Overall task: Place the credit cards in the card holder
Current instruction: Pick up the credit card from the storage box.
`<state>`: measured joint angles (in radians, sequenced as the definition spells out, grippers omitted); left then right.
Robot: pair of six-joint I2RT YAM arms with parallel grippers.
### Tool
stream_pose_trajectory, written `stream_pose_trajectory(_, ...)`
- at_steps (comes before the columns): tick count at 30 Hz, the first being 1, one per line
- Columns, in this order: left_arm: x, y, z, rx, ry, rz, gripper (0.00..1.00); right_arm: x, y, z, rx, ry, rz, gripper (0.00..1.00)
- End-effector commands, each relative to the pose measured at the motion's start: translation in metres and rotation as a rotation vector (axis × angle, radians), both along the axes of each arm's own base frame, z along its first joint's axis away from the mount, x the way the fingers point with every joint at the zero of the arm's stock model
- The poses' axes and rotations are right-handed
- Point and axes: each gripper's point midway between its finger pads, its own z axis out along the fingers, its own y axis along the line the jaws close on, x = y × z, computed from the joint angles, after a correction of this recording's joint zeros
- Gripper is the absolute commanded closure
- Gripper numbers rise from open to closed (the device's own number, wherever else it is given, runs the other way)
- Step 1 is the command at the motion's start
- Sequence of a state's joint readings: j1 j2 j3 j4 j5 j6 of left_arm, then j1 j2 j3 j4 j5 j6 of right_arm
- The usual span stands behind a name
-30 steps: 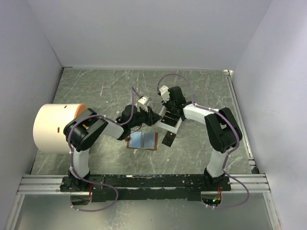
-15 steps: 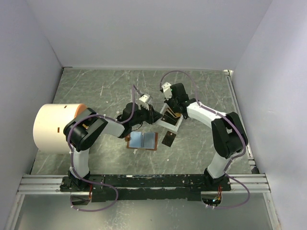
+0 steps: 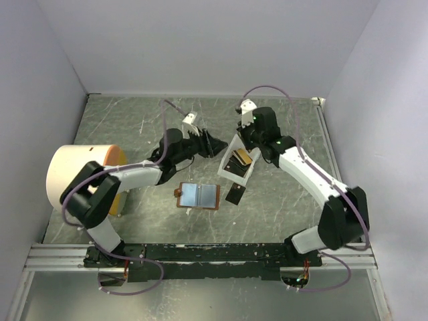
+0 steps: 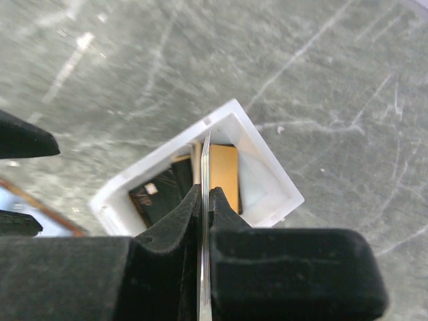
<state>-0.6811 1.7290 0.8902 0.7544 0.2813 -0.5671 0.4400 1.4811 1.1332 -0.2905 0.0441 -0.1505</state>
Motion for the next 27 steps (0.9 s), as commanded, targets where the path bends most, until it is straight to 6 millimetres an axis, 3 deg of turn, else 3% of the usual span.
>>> stream_pose_trajectory(1,-0.02,0.004,0.044,-0.102,0.027,-0.067,0.42,-0.023,0.023,0.041,0.257,-0.031,0.068,0.97)
stream_pose_trajectory(5,-0.039,0.014,0.041,-0.129,0.095,-0.131,0.41,-0.041,0.031,0.072,0.405,-0.088,0.122,1.0)
stream_pose_trajectory(11,-0.053,0.018,0.047,-0.198,0.145,-0.252,0.38,-0.053,0.025,0.081,0.663,-0.054,0.157,1.0)
stream_pose_trajectory(18,-0.06,0.017,0.056,-0.323,0.167,-0.384,0.34,-0.082,0.03,0.103,0.992,0.027,0.357,1.0)
stream_pose_trajectory(27,-0.056,0.007,0.053,-0.365,0.184,-0.438,0.41,-0.096,0.035,0.102,1.145,0.073,0.412,0.97)
